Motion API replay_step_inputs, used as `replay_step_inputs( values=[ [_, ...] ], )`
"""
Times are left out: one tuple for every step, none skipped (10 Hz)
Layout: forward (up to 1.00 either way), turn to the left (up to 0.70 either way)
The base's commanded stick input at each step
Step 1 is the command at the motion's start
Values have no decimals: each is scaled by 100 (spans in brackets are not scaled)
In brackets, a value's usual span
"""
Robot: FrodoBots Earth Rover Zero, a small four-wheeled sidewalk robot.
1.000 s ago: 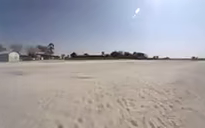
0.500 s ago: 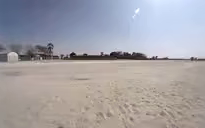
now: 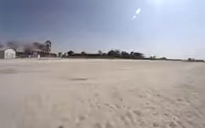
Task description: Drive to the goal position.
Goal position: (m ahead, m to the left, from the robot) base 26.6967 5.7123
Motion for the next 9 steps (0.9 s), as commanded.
replay_step_inputs(
  values=[
    [45,0],
    [45,0],
    [45,0],
    [45,0],
    [45,0],
    [45,0],
    [45,0],
    [45,0],
    [45,0]
  ],
)
